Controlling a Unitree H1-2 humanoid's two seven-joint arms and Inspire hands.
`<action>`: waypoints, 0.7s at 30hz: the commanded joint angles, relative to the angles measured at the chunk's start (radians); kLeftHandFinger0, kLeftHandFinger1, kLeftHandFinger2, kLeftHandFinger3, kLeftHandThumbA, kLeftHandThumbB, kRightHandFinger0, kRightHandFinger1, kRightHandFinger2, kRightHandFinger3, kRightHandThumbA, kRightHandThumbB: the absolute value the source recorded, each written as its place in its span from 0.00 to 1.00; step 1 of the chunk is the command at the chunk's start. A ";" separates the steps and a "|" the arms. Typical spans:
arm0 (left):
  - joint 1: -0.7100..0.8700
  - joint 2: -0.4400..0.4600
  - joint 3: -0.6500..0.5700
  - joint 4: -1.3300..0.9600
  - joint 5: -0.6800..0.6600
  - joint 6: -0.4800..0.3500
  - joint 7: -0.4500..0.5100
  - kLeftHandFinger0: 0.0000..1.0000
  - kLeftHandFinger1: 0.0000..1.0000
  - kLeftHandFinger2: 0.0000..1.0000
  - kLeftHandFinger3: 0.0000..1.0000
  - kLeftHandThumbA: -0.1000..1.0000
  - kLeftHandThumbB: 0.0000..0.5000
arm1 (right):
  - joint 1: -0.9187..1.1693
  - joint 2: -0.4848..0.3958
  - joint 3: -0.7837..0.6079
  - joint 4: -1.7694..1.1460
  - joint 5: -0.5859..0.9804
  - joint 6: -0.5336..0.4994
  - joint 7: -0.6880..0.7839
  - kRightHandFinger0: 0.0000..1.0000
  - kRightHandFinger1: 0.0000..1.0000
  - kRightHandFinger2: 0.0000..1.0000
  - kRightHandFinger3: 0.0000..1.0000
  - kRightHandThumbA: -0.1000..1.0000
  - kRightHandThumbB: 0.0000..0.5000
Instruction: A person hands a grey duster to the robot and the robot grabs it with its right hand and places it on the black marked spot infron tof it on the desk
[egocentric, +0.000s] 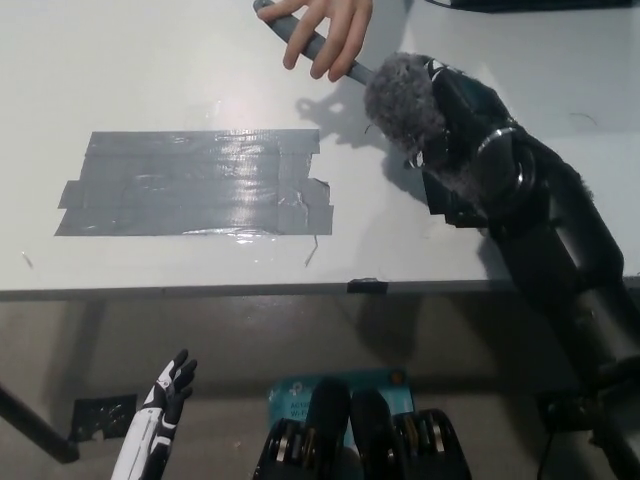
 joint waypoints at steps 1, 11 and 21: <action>0.000 0.015 -0.009 -0.033 0.023 -0.039 -0.006 1.00 1.00 1.00 1.00 1.00 0.40 | -0.111 0.018 0.002 0.121 0.054 0.041 0.003 1.00 1.00 1.00 1.00 0.94 1.00; 0.003 0.022 -0.022 -0.053 0.035 -0.025 -0.018 1.00 1.00 1.00 1.00 0.99 0.41 | -0.107 0.026 0.072 0.267 -0.061 -0.017 -0.456 0.03 0.02 0.17 0.59 0.00 0.57; -0.016 0.030 -0.024 -0.045 0.044 -0.020 -0.023 1.00 1.00 1.00 1.00 0.98 0.43 | -0.102 -0.079 0.128 0.040 -0.142 -0.141 -0.563 0.07 0.50 0.96 0.55 0.00 0.32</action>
